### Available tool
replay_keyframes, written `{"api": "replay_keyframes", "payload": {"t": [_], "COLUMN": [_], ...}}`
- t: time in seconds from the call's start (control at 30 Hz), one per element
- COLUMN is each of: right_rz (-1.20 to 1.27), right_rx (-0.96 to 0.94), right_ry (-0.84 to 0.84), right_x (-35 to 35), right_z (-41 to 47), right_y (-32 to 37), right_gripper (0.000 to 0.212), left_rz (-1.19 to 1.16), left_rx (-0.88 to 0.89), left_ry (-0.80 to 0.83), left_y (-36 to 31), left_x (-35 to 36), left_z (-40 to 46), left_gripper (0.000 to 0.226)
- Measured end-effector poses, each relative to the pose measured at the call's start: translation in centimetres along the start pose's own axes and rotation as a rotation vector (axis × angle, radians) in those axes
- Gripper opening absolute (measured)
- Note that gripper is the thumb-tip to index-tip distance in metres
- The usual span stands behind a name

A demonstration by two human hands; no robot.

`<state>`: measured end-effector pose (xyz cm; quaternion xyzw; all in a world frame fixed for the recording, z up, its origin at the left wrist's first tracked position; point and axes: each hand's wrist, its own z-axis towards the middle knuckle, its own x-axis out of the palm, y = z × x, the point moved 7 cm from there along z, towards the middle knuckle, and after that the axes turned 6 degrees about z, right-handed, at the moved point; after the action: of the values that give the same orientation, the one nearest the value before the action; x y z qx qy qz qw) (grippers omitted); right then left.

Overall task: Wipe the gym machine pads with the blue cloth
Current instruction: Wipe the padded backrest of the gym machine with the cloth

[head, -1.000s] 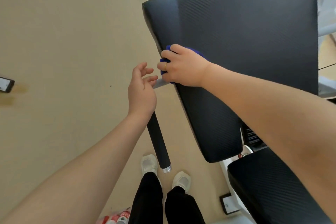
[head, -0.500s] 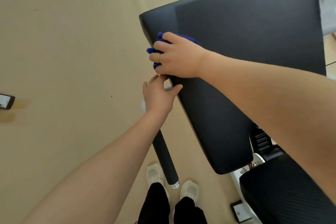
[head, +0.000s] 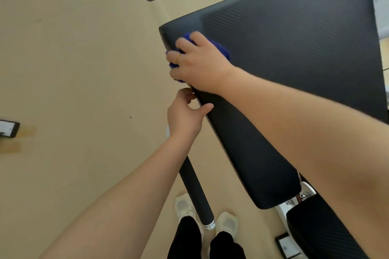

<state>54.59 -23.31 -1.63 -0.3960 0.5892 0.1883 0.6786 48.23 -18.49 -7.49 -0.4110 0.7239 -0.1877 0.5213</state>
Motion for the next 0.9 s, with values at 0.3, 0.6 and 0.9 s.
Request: {"api": "replay_keyframes", "payload": {"t": [0.3, 0.6, 0.9], "right_rz": [0.165, 0.087, 0.329], "right_rx": [0.267, 0.285, 0.593], "right_ry": [-0.096, -0.204, -0.153], "right_x": [0.3, -1.2, -0.7], "right_z": [1.4, 3.4, 2.6], "right_y": [-1.1, -2.0, -11.1], "right_gripper": [0.025, 0.015, 0.024], "left_rz": [-0.029, -0.009, -0.005], "left_rx": [0.049, 0.081, 0.274], "left_ry": [0.036, 0.117, -0.157], "left_y": [0.0, -0.4, -6.8], "left_x": [-0.2, -1.5, -6.1], "left_z": [0.3, 1.5, 5.9], "left_gripper": [0.041, 0.031, 0.044]}}
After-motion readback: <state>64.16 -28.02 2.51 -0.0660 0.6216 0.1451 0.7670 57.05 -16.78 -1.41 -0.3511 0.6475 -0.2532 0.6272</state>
